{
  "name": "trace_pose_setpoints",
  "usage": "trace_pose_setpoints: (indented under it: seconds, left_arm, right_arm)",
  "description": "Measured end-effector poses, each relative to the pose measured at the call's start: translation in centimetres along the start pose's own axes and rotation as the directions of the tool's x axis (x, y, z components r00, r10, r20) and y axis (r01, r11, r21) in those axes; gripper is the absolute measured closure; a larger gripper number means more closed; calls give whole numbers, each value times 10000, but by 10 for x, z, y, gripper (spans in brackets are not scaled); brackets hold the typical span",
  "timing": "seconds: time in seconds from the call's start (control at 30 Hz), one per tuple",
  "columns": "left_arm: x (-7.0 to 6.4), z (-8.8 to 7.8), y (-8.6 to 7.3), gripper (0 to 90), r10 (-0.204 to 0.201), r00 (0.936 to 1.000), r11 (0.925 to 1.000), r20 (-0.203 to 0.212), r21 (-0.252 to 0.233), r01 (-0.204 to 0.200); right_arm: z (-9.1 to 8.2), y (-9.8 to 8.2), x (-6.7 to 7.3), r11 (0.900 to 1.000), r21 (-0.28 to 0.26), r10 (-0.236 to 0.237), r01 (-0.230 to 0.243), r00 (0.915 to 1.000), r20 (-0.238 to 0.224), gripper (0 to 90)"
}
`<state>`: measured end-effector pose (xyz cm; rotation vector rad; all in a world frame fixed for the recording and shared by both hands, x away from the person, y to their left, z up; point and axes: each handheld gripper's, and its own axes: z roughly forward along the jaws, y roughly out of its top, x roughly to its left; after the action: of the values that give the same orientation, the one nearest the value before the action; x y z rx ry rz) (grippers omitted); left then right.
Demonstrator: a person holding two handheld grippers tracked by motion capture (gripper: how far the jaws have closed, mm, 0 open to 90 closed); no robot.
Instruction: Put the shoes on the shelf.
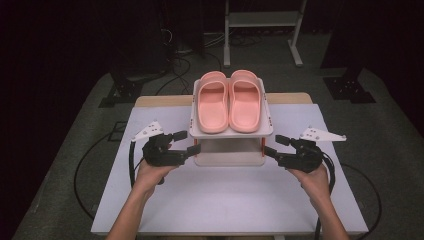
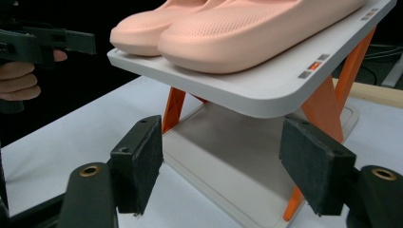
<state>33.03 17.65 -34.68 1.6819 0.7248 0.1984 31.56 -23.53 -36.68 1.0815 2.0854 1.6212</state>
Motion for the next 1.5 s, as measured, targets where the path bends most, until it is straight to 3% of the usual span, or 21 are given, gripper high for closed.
trace_pose_setpoints:
  seconds: [1.5]
  left_arm:
    - [10, -10, -50, 108, -314, 9983, 9990, -487, 304, 329]
  right_arm:
    - [-9, -53, -12, 9972, 309, 670, -675, 9976, 164, 224]
